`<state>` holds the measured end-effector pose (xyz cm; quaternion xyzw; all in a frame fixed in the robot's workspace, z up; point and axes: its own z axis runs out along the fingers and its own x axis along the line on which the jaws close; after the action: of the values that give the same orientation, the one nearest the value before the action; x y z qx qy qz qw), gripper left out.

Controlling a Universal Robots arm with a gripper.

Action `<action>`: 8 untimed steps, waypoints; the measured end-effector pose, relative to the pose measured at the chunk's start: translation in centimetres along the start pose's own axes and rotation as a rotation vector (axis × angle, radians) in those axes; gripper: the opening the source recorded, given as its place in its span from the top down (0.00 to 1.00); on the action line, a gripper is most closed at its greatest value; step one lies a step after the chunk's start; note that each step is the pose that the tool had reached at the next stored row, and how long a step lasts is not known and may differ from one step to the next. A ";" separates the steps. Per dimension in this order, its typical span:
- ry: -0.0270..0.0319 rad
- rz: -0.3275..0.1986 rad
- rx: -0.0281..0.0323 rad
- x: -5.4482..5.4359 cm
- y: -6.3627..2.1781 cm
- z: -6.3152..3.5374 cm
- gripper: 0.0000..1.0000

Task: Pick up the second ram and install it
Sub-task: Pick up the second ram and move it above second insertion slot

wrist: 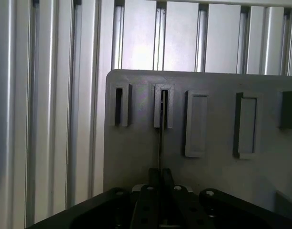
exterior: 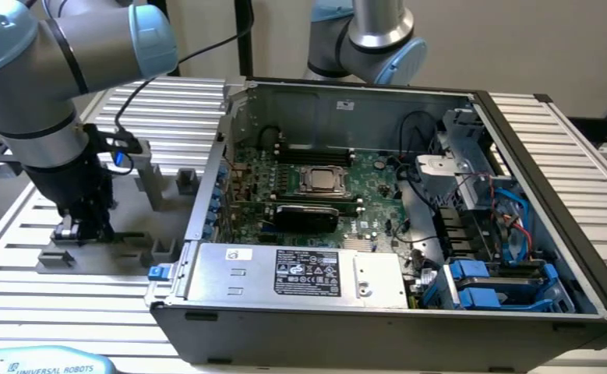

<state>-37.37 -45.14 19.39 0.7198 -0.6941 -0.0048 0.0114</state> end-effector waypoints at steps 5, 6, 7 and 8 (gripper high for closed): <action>0.0021 0.026 -0.0004 0.0 0.00 0.00 0.86; 0.0028 0.035 -0.0005 0.0 0.00 0.00 0.86; 0.0033 0.043 -0.0006 0.0 0.00 0.00 0.86; 0.0039 0.049 -0.0006 0.0 0.00 0.00 0.86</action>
<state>-37.37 -45.14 19.39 0.7024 -0.7116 -0.0034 0.0131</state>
